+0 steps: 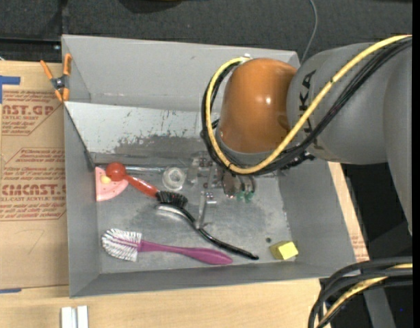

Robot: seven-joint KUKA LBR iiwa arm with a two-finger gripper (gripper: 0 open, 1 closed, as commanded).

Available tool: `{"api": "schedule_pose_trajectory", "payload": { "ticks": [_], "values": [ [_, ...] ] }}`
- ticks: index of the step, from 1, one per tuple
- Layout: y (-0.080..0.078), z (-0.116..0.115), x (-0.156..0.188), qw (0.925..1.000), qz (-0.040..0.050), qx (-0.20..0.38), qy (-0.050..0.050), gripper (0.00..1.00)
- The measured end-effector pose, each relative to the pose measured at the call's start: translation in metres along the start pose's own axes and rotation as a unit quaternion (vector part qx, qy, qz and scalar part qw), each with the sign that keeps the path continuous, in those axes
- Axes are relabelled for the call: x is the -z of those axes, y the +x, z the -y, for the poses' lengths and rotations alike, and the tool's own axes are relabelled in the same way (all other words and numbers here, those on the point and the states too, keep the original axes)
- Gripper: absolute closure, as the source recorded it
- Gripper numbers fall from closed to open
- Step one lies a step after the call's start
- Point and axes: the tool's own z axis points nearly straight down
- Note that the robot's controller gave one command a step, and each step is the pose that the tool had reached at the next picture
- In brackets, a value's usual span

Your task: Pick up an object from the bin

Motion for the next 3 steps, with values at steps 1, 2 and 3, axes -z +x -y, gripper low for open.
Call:
{"api": "schedule_pose_trajectory", "payload": {
  "ticks": [1,2,3],
  "values": [
    [0.0,0.0,0.0,1.0,0.0,0.0,0.0,1.0],
    [0.0,0.0,0.0,1.0,0.0,0.0,0.0,0.0],
    [0.0,0.0,0.0,1.0,0.0,0.0,0.0,0.0]
  ]
}}
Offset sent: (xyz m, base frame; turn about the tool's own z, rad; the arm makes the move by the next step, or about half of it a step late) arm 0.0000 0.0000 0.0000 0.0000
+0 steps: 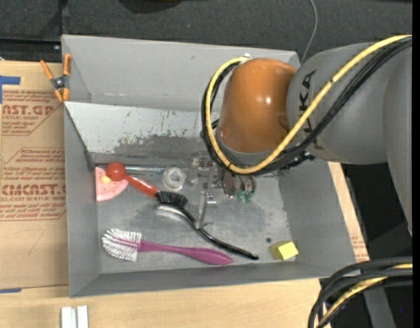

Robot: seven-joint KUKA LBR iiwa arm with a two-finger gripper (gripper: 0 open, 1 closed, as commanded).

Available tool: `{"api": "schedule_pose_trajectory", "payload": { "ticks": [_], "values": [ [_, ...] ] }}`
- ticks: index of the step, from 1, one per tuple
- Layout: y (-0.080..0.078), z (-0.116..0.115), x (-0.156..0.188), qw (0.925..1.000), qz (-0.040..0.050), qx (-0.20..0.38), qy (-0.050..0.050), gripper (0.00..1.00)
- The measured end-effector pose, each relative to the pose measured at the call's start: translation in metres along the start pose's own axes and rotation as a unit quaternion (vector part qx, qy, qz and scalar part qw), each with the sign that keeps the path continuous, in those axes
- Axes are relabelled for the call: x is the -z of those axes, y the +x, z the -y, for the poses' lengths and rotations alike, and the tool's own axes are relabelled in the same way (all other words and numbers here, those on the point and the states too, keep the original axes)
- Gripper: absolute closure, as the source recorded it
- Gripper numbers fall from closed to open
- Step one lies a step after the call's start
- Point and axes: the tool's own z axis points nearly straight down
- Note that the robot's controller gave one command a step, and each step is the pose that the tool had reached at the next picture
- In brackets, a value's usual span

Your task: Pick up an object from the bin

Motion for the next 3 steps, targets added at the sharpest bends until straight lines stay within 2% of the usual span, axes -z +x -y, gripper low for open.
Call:
{"api": "schedule_pose_trajectory", "payload": {
  "ticks": [1,2,3],
  "values": [
    [0.004,-0.041,-0.056,0.9999,-0.0023,-0.015,-0.001,0.0],
    [0.008,-0.036,-0.064,1.0,0.0027,0.004,0.0,0.0],
    [0.015,0.037,-0.095,1.0,-0.0013,-0.005,0.001,0.0]
  ]
}}
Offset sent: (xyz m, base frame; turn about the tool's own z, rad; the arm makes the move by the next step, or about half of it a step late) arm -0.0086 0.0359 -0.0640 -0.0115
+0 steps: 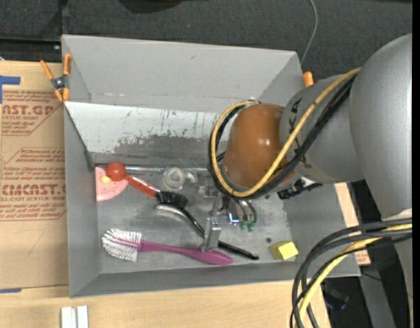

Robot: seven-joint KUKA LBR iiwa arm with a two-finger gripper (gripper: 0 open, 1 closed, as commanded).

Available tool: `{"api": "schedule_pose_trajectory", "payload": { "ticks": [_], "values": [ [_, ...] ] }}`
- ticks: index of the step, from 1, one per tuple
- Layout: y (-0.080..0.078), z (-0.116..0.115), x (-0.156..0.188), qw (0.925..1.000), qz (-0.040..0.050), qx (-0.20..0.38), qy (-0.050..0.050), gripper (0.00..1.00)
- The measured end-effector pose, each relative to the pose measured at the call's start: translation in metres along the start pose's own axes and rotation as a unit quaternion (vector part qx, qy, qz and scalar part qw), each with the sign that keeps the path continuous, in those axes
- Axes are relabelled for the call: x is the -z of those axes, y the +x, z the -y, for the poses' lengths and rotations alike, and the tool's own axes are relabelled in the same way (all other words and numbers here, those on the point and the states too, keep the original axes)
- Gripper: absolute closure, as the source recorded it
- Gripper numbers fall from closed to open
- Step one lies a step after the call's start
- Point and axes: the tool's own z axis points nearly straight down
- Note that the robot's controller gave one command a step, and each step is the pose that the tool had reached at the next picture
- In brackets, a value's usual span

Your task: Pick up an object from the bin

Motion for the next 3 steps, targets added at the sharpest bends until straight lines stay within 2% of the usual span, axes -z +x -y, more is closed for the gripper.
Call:
{"api": "schedule_pose_trajectory", "payload": {
  "ticks": [1,2,3],
  "values": [
    [-0.008,-0.055,0.035,0.9997,0.0069,0.022,-0.005,0.0],
    [-0.03,-0.021,-0.025,0.9977,0.0,-0.068,-0.001,1.0],
    [-0.03,-0.021,-0.025,0.9977,0.0,-0.068,-0.001,1.0]
  ]
}}
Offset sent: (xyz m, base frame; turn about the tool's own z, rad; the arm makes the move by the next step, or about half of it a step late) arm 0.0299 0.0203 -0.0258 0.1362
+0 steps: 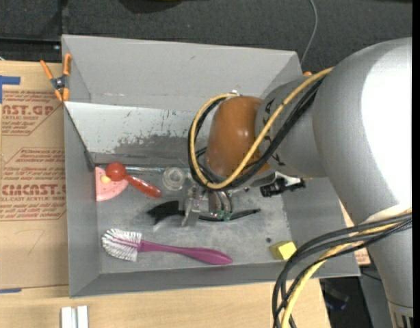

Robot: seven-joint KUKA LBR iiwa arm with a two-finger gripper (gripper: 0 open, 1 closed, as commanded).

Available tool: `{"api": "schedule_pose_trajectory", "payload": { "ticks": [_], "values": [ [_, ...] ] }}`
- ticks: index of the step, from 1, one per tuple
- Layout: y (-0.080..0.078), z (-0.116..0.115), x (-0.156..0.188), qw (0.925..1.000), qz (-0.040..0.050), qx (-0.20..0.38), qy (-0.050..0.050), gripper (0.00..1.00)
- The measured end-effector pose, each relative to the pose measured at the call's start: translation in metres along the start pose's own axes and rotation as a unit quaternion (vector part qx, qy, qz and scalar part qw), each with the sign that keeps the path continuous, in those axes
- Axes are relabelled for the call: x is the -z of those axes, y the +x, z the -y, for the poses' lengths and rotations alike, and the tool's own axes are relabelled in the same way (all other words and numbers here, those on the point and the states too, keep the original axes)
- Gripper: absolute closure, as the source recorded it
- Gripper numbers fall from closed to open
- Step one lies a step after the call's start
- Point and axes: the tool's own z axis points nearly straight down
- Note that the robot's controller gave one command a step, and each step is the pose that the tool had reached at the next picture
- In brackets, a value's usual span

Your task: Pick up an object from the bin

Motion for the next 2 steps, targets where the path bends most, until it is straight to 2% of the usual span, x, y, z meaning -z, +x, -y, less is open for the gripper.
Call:
{"api": "schedule_pose_trajectory", "payload": {
  "ticks": [2],
  "values": [
    [0.0,0.0,0.0,1.0,0.0,0.0,0.0,1.0]
  ]
}}
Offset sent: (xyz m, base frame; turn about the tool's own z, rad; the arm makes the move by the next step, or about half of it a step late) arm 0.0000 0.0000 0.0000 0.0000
